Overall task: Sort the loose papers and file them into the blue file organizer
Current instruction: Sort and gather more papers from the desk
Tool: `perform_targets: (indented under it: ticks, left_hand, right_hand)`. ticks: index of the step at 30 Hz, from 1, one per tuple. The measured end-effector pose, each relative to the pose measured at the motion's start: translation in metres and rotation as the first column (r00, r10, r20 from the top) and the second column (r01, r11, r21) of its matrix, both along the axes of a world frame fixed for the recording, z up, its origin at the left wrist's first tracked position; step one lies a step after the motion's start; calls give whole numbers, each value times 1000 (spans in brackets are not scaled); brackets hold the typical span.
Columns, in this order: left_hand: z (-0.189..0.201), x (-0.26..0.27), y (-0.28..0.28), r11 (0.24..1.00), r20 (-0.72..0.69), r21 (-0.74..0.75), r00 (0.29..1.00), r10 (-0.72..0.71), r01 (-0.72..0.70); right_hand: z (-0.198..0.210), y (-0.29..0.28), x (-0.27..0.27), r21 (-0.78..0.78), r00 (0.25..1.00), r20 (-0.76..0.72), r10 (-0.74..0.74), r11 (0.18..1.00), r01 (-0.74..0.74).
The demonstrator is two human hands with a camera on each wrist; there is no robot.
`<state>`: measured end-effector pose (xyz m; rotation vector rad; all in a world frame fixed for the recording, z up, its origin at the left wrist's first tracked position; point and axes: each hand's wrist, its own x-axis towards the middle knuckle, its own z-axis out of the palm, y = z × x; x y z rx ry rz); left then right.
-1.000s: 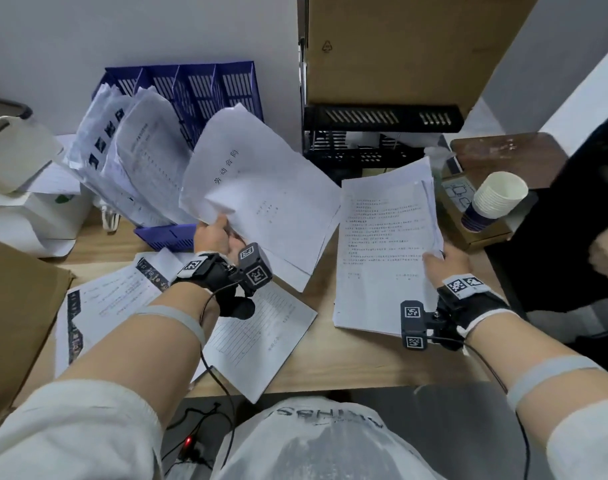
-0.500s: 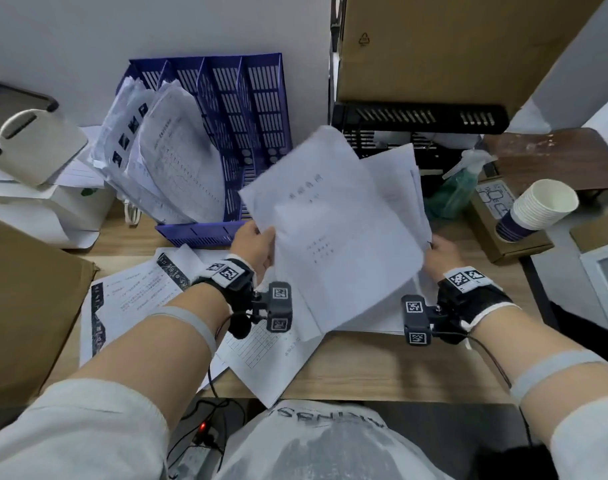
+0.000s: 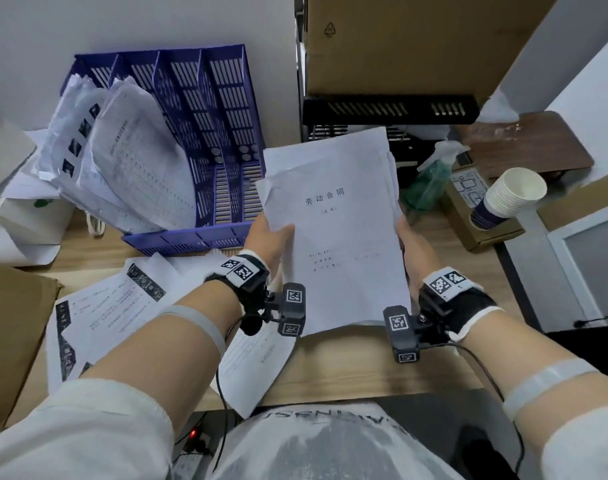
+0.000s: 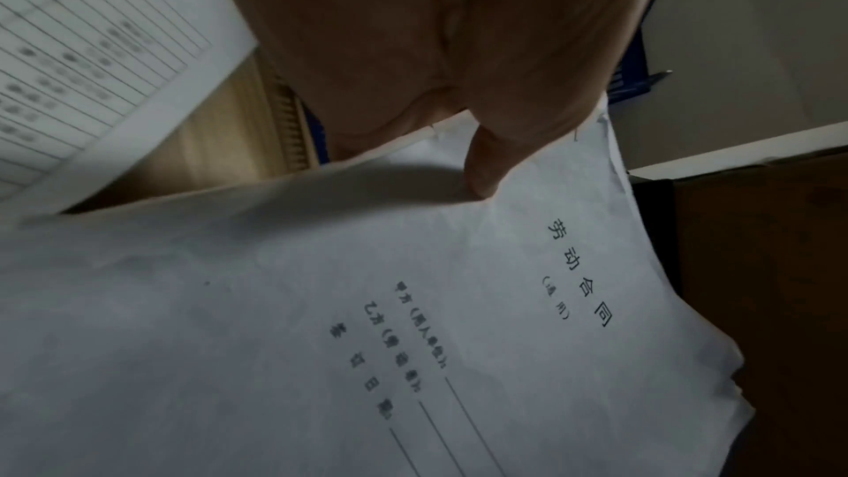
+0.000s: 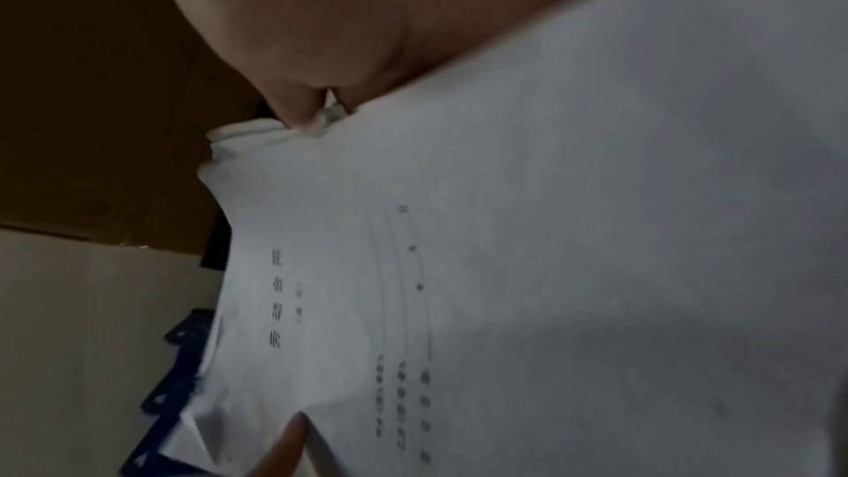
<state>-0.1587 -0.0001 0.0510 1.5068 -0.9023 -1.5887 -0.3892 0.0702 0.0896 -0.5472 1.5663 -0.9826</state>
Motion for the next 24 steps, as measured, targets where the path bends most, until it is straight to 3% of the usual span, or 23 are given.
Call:
perform_targets:
  ticks: [2,6,9,13,18,24]
  left_hand:
    - [12,-8,-2,996,-48,-83,999,-23,19]
    - [35,-19,-8,970,-143,-244,988,-54,18]
    - [40,-25,-1,951,-167,-304,979,-113,58]
    - [26,-32,13,923,-6,-309,970,-245,231]
    - [22,-42,20,895,64,-342,958,-281,286]
    - [11,-49,23,917,277,-290,941,-192,273]
  right_hand:
    - [5,-1,-4,-63,999,-45,25,998,-28]
    - [18,-1,-11,-225,953,-300,34,969,-105]
    - [19,9,-14,-213,953,-299,-51,977,-15]
    - [0,31,-13,-219,962,-263,-76,976,17]
    - [-7,29,-17,-239,965,-246,-95,970,34]
    - [-20,22,-25,-114,958,-280,-68,993,37]
